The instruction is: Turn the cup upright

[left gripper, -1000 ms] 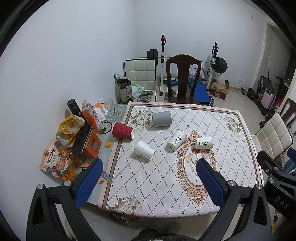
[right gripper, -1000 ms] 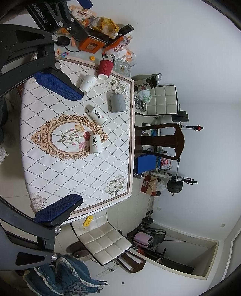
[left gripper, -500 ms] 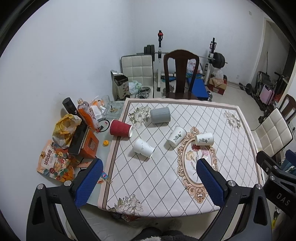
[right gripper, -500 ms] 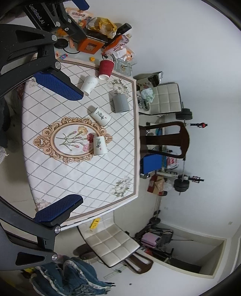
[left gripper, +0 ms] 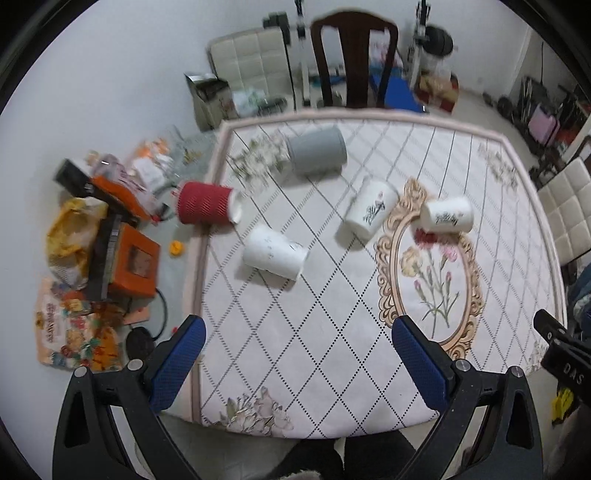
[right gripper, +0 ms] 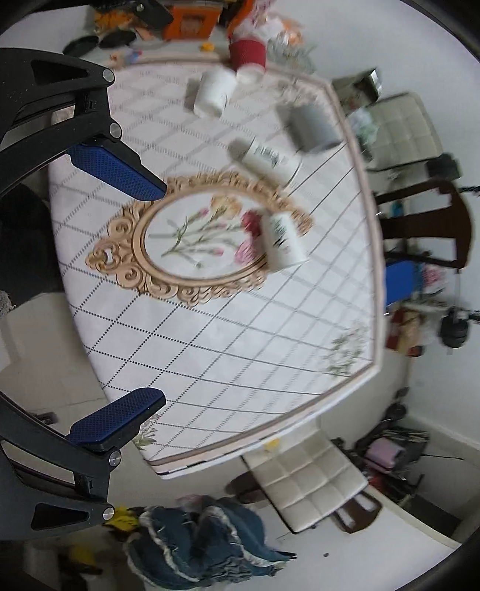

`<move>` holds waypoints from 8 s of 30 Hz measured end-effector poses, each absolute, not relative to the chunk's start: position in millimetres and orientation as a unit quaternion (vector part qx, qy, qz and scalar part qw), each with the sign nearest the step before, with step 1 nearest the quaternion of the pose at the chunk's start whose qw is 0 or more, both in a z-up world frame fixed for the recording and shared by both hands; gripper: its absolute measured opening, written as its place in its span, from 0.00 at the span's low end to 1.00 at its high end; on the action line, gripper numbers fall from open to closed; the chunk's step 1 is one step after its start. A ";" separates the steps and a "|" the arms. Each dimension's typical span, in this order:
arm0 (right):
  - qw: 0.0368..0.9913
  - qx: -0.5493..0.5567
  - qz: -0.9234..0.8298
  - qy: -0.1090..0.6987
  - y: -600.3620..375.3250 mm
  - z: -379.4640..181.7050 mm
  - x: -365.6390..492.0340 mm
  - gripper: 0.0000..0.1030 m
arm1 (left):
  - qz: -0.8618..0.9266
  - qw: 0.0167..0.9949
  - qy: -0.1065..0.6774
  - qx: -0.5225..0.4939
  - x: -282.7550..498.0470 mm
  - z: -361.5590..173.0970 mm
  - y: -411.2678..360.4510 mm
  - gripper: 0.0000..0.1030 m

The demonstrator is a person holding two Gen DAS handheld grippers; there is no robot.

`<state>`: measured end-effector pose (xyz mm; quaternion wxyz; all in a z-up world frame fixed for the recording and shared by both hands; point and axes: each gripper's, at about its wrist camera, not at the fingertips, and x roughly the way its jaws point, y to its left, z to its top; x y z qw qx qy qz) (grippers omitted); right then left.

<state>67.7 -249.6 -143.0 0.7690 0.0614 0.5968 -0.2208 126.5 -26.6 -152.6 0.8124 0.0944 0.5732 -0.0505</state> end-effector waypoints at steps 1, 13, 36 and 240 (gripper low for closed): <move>0.764 0.063 -0.221 0.603 -255.8 -153.9 74.4 0.99 | -0.052 0.806 0.581 0.098 133.9 -162.7 -30.4 0.99; 0.701 0.068 -0.197 0.682 -306.9 -268.7 154.9 0.99 | -0.050 0.755 0.637 0.148 226.2 -249.8 -86.2 0.99; 0.650 0.096 -0.207 0.725 -374.3 -339.3 187.4 0.99 | -0.162 0.690 0.638 0.302 308.5 -333.4 -187.6 0.69; 0.890 0.004 -0.109 0.443 -202.6 -79.5 -25.7 1.00 | -0.007 0.863 0.502 0.055 -9.4 -113.2 -15.3 0.98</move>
